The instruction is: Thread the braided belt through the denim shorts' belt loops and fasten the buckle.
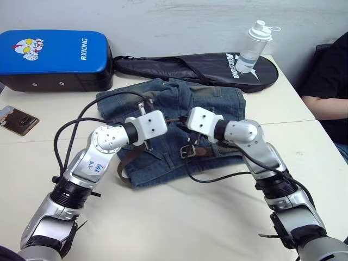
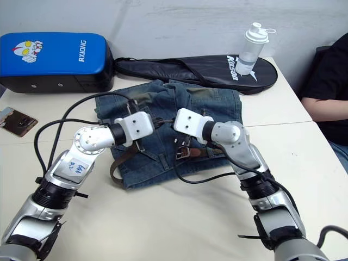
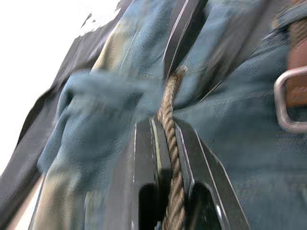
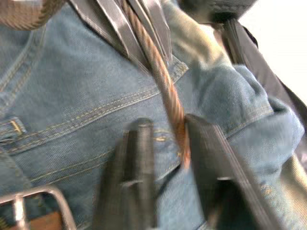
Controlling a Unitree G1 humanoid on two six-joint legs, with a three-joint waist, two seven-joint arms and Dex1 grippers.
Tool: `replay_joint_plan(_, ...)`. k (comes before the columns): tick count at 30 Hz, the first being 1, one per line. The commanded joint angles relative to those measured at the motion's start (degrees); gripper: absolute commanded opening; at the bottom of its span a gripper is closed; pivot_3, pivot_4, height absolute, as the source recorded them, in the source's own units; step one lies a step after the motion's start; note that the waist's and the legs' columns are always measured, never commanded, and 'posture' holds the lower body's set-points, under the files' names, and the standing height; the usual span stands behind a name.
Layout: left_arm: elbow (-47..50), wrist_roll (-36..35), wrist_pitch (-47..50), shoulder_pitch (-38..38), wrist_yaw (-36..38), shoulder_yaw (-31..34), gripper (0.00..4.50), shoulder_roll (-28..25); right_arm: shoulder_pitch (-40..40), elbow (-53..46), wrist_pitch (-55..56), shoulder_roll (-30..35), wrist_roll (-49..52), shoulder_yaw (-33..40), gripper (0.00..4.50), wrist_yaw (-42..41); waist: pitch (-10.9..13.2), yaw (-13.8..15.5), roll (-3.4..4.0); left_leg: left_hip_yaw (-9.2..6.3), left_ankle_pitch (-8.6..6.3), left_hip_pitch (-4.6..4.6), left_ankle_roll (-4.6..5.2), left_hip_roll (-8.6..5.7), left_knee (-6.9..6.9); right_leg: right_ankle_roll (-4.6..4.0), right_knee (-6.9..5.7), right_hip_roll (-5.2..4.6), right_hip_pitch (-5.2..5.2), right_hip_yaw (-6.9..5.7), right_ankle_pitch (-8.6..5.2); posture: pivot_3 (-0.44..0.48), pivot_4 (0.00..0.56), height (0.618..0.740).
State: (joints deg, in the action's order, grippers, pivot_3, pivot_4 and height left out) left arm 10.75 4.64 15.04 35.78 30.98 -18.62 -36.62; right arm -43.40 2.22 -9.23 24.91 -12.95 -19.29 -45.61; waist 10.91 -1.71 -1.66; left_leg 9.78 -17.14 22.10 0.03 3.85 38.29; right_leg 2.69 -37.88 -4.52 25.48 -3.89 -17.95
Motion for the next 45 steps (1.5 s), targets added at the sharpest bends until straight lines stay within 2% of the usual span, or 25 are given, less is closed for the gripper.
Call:
replay_joint_plan(1, -1.5, -9.6, -3.9, -3.0, 4.2, 10.7, 0.00, 0.3, 3.8, -4.3, -2.8, 1.6, 16.0, 11.5, 2.94, -6.9, 0.0, 0.1, 0.00, 0.00, 0.00, 0.00, 0.00, 0.00, -0.01, 0.00, 0.00, 0.00, 0.00, 0.00, 0.00, 0.000, 0.150, 0.740)
replay_joint_plan(2, -1.8, -13.0, -4.8, -4.1, 6.4, 12.7, 0.00, 0.6, 4.2, -4.7, -3.6, 1.7, 19.1, 12.8, 3.30, -9.0, 0.0, 0.1, 0.00, -0.01, 0.00, 0.00, 0.00, 0.00, -0.01, 0.00, 0.00, 0.00, 0.00, 0.00, 0.00, 0.000, 0.150, 0.740)
replay_joint_plan(4, -2.5, -19.3, -6.3, -6.0, 11.2, 15.9, 0.00, 1.2, 4.6, -5.4, -3.8, 1.5, 23.6, 14.3, 3.30, -12.3, 0.0, 0.1, 0.00, 0.00, 0.01, 0.01, 0.04, -0.02, 0.01, 0.02, 0.00, -0.02, 0.00, 0.00, 0.01, 0.000, 0.150, 0.740)
replay_joint_plan(6, -2.7, -23.7, -5.6, -6.8, 14.0, 17.9, 0.00, 2.2, 4.7, -5.2, -3.5, 0.0, 26.0, 15.7, 3.30, -11.9, 0.0, 0.1, 0.00, 0.00, 0.01, 0.00, 0.07, -0.02, 0.01, 0.03, 0.00, -0.03, -0.01, 0.00, 0.01, 0.000, 0.150, 0.740)
replay_joint_plan(14, -1.5, -27.3, -4.4, -6.5, 17.0, 18.5, 0.00, 3.1, 4.1, -3.3, -1.9, -1.8, 29.3, 16.6, 3.30, -12.3, 0.0, 0.1, 0.00, -0.01, 0.01, 0.00, 0.07, 0.02, 0.10, 0.02, -0.05, -0.01, -0.01, -0.04, 0.02, 0.000, 0.150, 0.740)
replay_joint_plan(17, -1.3, -26.5, -4.7, -6.7, 17.8, 17.7, 0.00, 2.9, 3.9, -2.5, -1.4, -2.2, 30.4, 16.5, 2.61, -13.2, 0.0, 0.1, 0.00, -0.01, -0.01, 0.01, 0.10, -0.03, 0.11, 0.05, -0.04, -0.03, -0.02, -0.02, 0.03, 0.000, 0.150, 0.740)
replay_joint_plan(18, -1.2, -26.5, -4.6, -6.7, 17.9, 17.7, 0.00, 2.9, 3.8, -2.3, -1.3, -2.3, 30.6, 16.3, 1.92, -13.6, 0.0, 0.1, 0.00, -0.01, -0.01, 0.01, 0.10, -0.02, 0.10, 0.05, -0.04, -0.03, -0.02, -0.02, 0.03, 0.000, 0.150, 0.740)
replay_joint_plan(20, -1.2, -27.1, -4.3, -6.8, 17.8, 18.1, 0.00, 3.1, 3.7, -1.9, -1.2, -2.1, 30.9, 15.8, 1.59, -14.5, 0.0, 0.1, 0.00, -0.01, -0.01, 0.01, 0.10, -0.02, 0.10, 0.05, -0.04, -0.03, -0.02, -0.02, 0.03, 0.000, 0.150, 0.740)
replay_joint_plan(21, -1.2, -27.2, -4.2, -6.7, 17.9, 18.2, 0.00, 3.1, 3.7, -1.9, -1.2, -2.0, 31.1, 15.6, 1.01, -14.9, 0.0, 0.1, 0.00, -0.01, -0.01, 0.01, 0.10, -0.02, 0.10, 0.05, -0.04, -0.02, -0.02, -0.02, 0.03, 0.000, 0.150, 0.740)
replay_joint_plan(24, -1.3, -28.1, -3.4, -6.5, 17.9, 18.9, 0.00, 3.3, 3.7, -1.6, -1.1, -1.6, 31.2, 15.2, 0.07, -15.8, 0.0, 0.1, 0.00, 0.00, -0.01, 0.01, 0.10, -0.02, 0.11, 0.05, -0.04, -0.03, -0.02, -0.02, 0.03, 0.000, 0.150, 0.740)
replay_joint_plan(28, -1.6, -27.5, -2.3, -6.0, 17.3, 19.4, 0.00, 2.7, 3.5, -1.1, -0.2, -1.1, 31.1, 15.3, 0.07, -16.6, 0.0, 0.0, 0.00, -0.01, -0.01, 0.00, 0.10, -0.01, 0.10, 0.05, -0.04, -0.01, -0.02, -0.02, 0.03, 0.000, 0.150, 0.740)
replay_joint_plan(29, -1.7, -26.7, -2.4, -6.0, 18.2, 18.9, 0.44, 1.8, 3.2, -0.9, 0.5, -0.7, 30.6, 15.1, 0.00, -16.8, 0.0, 0.0, 0.00, -0.01, -0.01, 0.00, 0.10, -0.01, 0.10, 0.05, -0.04, 0.00, -0.02, -0.02, 0.03, 0.000, 0.150, 0.740)
replay_joint_plan(32, -2.5, -21.8, -5.0, -5.6, 18.9, 16.8, 1.24, -0.4, 2.0, -0.5, 1.5, 0.7, 29.5, 14.6, 0.00, -18.1, 0.0, 0.1, 0.00, -0.01, -0.01, 0.01, 0.10, -0.01, 0.10, 0.05, -0.04, -0.01, -0.02, -0.02, 0.03, 0.000, 0.150, 0.740)
replay_joint_plan(36, -2.8, -18.2, -6.3, -4.8, 19.2, 14.0, 2.74, -1.1, 0.7, -1.2, 0.6, 2.8, 28.6, 13.4, 0.00, -20.5, 0.0, 0.1, 0.00, -0.01, -0.01, 0.00, 0.10, -0.01, 0.10, 0.05, -0.04, -0.01, -0.02, -0.02, 0.03, 0.000, 0.150, 0.740)
replay_joint_plan(42, -3.6, -16.6, -8.4, -3.4, 19.9, 13.3, 2.74, -0.2, -0.3, -2.2, -0.9, 5.1, 28.5, 11.9, 0.00, -22.5, 0.0, 0.1, 0.00, 0.00, -0.01, 0.01, 0.11, -0.02, 0.10, 0.05, -0.03, -0.02, -0.02, -0.02, 0.03, 0.000, 0.150, 0.740)
replay_joint_plan(45, -3.3, -18.3, -6.5, -3.0, 20.3, 14.6, 2.74, -0.2, -0.3, -2.5, -2.2, 6.1, 27.8, 11.5, 0.00, -22.2, 0.0, 0.0, 0.00, 0.01, -0.01, 0.00, 0.11, -0.01, 0.11, 0.05, -0.03, -0.01, -0.02, -0.01, 0.03, 0.000, 0.150, 0.740)
